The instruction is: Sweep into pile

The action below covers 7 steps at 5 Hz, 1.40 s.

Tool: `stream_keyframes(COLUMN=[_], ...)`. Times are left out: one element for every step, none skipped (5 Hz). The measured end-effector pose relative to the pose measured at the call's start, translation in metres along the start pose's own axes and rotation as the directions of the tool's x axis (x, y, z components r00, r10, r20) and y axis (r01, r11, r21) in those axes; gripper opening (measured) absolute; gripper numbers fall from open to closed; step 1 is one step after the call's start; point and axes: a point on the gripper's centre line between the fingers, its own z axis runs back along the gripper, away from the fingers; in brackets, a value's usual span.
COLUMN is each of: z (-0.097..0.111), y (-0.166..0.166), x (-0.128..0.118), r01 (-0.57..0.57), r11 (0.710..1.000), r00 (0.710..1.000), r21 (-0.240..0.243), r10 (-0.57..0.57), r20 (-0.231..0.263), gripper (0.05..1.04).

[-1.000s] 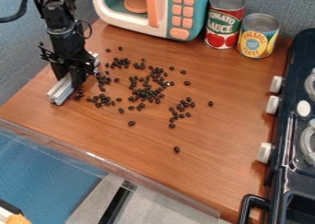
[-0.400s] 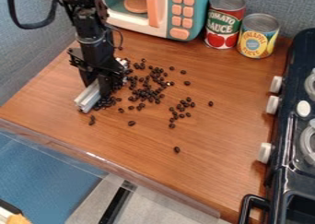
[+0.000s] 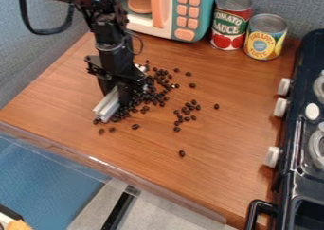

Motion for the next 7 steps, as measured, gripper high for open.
stream_keyframes(z=[-0.001, -0.001, -0.002, -0.002, -0.002, -0.002, -0.001], y=[-0.022, -0.028, -0.038, -0.054, -0.066, -0.068, -0.067], x=[-0.003, -0.003, -0.003, -0.004, -0.005, -0.005, -0.006], r01=[-0.004, -0.013, -0.021, -0.013, -0.001, 0.001, 0.010], r11=[0.999, 0.999, 0.998, 0.997, 0.996, 0.996, 0.996], r00=[1.000, 1.000, 1.000, 1.000, 1.000, 1.000, 1.000], r21=[-0.035, -0.038, -0.054, -0.074, -0.092, -0.093, -0.084], r10=[0.003, 0.012, 0.021, 0.012, -0.001, -0.003, -0.012], r20=[-0.008, -0.006, -0.007, -0.015, -0.019, -0.017, -0.018], gripper=[0.384, 0.384, 0.384, 0.384, 0.384, 0.384, 0.384])
